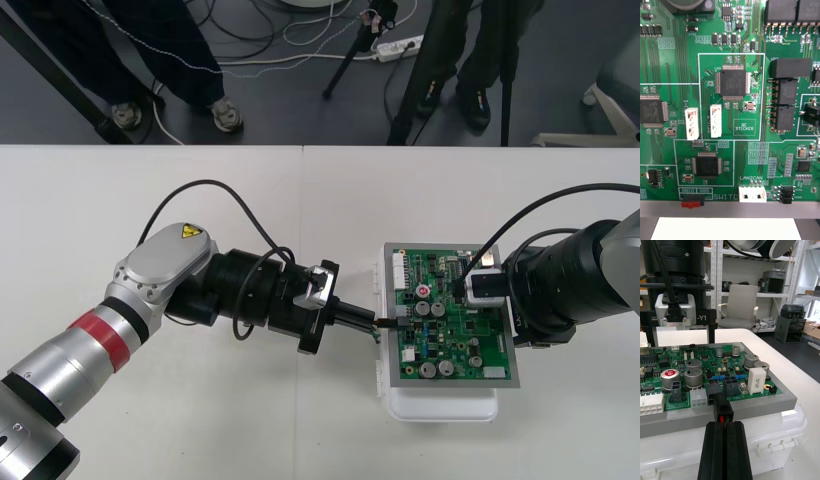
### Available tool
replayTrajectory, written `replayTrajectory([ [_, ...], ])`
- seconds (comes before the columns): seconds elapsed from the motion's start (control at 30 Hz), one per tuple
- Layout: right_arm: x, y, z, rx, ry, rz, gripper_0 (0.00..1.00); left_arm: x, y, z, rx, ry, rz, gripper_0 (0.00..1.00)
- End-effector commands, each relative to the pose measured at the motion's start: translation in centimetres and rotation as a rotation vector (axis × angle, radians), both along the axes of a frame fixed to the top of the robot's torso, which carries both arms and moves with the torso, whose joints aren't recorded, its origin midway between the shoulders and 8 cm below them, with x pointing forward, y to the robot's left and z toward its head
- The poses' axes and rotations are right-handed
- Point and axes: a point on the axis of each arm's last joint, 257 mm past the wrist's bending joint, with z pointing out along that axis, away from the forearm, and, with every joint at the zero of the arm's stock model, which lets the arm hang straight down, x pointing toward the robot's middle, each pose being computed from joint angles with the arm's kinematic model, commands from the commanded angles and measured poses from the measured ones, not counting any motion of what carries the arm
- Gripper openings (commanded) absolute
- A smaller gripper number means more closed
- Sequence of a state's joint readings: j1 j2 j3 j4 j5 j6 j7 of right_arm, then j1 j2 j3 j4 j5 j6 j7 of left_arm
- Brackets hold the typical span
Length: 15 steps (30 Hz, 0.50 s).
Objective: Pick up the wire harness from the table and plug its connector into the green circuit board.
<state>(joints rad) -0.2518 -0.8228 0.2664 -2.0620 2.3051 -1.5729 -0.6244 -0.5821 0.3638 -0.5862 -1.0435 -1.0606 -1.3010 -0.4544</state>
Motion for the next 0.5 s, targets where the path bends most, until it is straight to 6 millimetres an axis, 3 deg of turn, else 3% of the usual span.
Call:
replayTrajectory([
  [0.03,0.0,3.1,0.5,0.042,-0.013,0.061,1.00,-1.4,-0.6,0.2,0.001,0.015,-0.033,0.00],
  [0.5,-0.1,3.2,0.5,0.044,-0.012,0.060,1.00,-0.4,-0.9,0.2,0.001,0.010,0.007,0.00],
])
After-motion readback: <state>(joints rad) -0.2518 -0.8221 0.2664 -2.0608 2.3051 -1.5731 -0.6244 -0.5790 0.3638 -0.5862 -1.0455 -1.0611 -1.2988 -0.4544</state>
